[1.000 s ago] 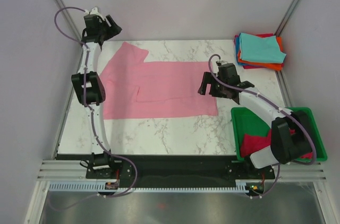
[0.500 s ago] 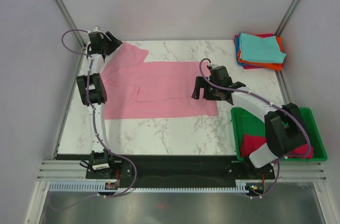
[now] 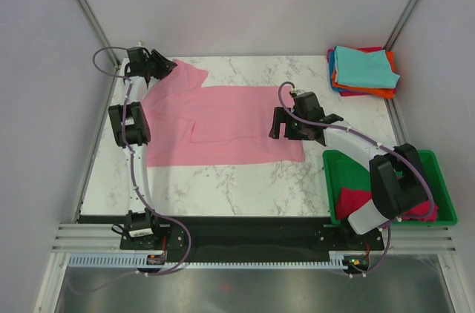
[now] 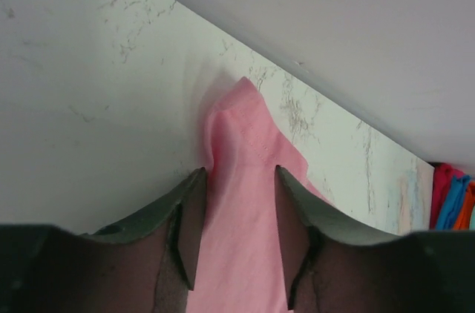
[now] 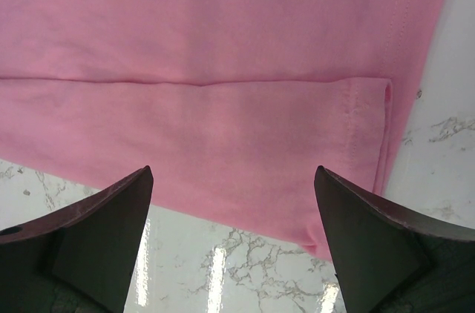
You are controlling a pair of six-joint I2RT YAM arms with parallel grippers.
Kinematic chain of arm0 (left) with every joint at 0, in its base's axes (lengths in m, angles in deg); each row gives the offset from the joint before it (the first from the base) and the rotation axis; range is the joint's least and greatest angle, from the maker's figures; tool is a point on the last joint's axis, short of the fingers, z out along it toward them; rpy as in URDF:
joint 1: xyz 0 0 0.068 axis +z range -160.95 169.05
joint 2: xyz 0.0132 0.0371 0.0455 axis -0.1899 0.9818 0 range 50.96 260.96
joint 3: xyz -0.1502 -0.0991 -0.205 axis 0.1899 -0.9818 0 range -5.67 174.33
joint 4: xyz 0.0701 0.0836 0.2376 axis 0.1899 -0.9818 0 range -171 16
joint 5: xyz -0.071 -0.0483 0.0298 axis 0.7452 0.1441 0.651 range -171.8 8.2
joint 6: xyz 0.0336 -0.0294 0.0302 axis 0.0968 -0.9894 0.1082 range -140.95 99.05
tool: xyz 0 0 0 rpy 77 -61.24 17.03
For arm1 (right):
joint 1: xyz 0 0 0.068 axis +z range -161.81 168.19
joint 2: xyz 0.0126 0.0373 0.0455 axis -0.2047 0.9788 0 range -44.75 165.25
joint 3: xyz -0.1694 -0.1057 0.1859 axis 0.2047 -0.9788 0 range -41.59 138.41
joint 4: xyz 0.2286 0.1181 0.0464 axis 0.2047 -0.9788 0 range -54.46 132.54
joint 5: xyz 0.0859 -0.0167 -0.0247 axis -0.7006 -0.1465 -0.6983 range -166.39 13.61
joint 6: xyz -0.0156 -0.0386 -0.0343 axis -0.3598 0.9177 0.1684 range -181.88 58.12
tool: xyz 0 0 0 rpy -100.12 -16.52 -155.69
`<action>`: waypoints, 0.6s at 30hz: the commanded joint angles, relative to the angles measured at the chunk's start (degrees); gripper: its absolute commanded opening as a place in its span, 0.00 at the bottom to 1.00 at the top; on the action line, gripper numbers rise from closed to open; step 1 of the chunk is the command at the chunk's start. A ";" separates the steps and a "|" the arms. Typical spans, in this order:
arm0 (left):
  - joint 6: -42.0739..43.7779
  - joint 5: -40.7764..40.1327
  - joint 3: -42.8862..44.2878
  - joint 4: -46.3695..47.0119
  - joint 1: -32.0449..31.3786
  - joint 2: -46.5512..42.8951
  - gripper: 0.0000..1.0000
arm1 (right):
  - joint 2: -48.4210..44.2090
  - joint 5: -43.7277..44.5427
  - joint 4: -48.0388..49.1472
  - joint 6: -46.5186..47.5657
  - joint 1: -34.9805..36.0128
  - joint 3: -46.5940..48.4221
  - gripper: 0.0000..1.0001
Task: Fold and stack the t-shirts
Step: Fold the tshirt
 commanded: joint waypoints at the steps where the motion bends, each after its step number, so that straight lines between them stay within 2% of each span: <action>1: -2.75 3.97 -0.72 -0.41 -0.12 1.76 0.46 | -0.92 1.10 0.24 0.93 0.09 1.76 0.98; 3: -3.27 5.28 -0.54 0.37 -0.12 2.28 0.32 | -0.57 1.19 0.15 1.02 0.09 2.02 0.98; 5: -4.41 6.43 -0.72 1.43 -0.03 2.72 0.24 | 0.74 1.54 0.33 1.20 0.09 2.63 0.98; 6: -4.94 7.57 -1.07 2.83 0.23 2.81 0.16 | 1.36 1.63 0.41 1.46 0.09 3.85 0.98; 9: -5.91 8.90 -1.86 4.42 0.50 2.99 0.02 | 4.61 1.54 0.33 1.90 -0.08 7.89 0.98; 14: -5.83 8.55 -3.35 6.00 0.59 2.03 0.02 | 9.00 3.03 0.85 3.04 -1.57 15.36 0.98; 18: -6.26 6.18 -8.44 7.32 0.68 -0.43 0.02 | 16.27 5.13 0.42 3.31 -4.56 23.60 0.98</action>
